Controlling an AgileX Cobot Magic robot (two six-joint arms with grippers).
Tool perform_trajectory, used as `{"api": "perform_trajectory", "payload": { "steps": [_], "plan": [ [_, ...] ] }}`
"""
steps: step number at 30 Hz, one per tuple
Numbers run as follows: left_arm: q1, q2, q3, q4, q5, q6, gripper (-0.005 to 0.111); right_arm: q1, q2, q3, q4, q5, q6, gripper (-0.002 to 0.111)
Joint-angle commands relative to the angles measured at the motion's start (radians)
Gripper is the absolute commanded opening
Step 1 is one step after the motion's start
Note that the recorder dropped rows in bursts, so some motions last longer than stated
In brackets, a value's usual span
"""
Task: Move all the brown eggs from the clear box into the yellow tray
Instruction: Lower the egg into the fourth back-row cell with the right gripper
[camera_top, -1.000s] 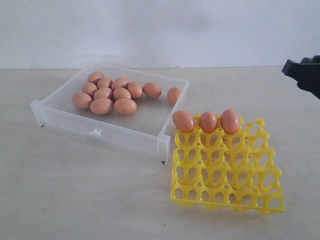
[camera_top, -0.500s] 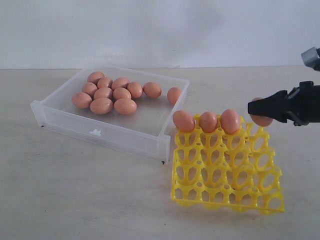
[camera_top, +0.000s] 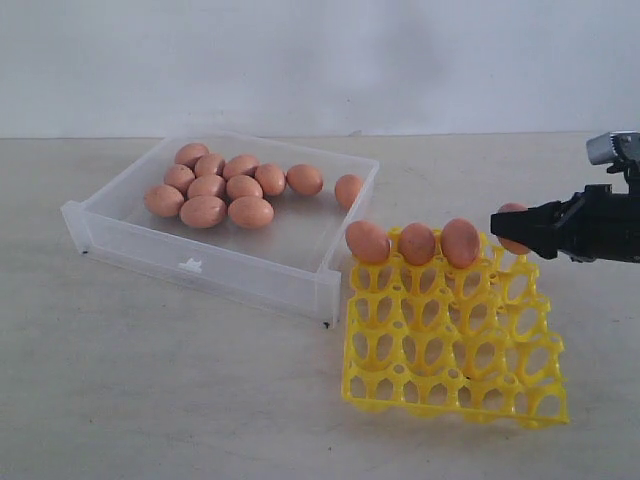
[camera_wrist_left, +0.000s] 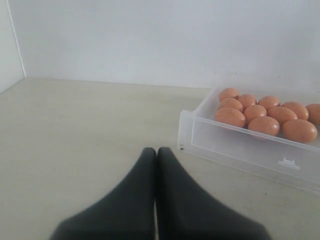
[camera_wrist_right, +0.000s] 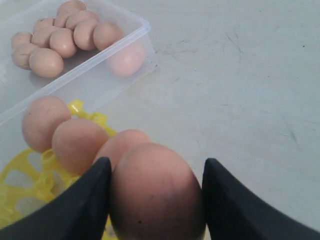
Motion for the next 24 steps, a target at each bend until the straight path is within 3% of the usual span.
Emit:
{"api": "perform_trajectory", "payload": {
  "steps": [1, 10, 18, 21, 24],
  "plan": [
    [-0.005, -0.003, -0.003, -0.005, 0.0, 0.001, -0.004, 0.0, 0.028, -0.004, 0.031, -0.048, -0.039, 0.0],
    [-0.005, -0.003, -0.003, -0.005, 0.0, 0.001, -0.004, 0.0, 0.046, -0.004, 0.042, -0.08, -0.074, 0.005],
    [-0.005, -0.003, -0.003, -0.005, 0.0, 0.001, -0.004, 0.0, 0.046, -0.004, 0.049, -0.08, -0.074, 0.045],
    [-0.005, -0.003, -0.003, -0.005, 0.0, 0.001, -0.004, 0.0, 0.046, -0.004, 0.064, -0.087, -0.074, 0.051],
    [-0.005, -0.003, -0.003, -0.005, 0.0, 0.001, -0.004, 0.0, 0.046, -0.004, 0.078, -0.089, -0.074, 0.064]
  ]
}}
